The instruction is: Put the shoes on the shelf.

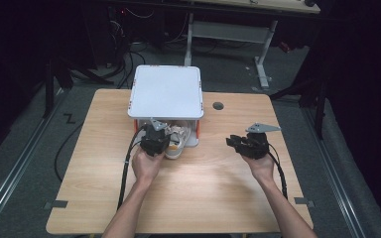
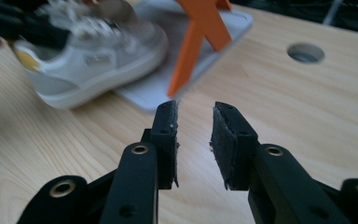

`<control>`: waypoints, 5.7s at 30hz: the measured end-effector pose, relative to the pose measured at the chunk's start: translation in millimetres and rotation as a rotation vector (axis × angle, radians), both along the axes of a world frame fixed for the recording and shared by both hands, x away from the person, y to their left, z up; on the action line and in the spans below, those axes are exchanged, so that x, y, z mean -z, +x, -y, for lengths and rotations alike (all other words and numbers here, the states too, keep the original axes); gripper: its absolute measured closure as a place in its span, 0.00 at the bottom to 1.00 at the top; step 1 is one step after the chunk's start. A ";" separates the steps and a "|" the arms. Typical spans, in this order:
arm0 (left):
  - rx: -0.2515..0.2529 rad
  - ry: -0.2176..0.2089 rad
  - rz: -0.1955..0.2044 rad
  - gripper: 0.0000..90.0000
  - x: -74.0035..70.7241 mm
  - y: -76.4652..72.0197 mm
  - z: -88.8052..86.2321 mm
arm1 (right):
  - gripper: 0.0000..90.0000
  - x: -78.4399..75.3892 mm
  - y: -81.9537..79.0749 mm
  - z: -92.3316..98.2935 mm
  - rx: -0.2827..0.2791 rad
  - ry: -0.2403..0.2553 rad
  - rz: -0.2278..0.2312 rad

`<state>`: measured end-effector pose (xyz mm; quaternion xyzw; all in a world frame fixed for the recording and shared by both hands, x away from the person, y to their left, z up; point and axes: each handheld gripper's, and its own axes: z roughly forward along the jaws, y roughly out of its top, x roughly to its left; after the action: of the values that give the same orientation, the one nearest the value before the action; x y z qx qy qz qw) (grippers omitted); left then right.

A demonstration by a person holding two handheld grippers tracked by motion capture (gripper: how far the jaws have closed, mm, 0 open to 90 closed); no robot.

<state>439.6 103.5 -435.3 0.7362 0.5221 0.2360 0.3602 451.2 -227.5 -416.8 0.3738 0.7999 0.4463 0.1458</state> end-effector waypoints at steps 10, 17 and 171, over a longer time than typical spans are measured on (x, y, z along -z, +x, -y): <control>-0.064 0.010 -0.039 0.89 13.5 12.4 -1.8 | 0.87 -43.3 22.6 -49.0 -0.067 0.033 0.108; -0.069 -0.008 -0.036 0.87 16.3 14.6 -4.9 | 0.88 -68.5 43.4 -91.7 -0.111 -0.001 0.134; -0.078 -0.075 0.010 0.30 40.6 -71.4 -59.1 | 0.56 47.3 -44.9 87.6 0.262 0.013 -0.028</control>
<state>368.2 162.6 -475.8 0.6999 0.5572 0.2340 0.3806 406.3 -315.1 -464.1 0.4820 0.7432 0.4236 0.1893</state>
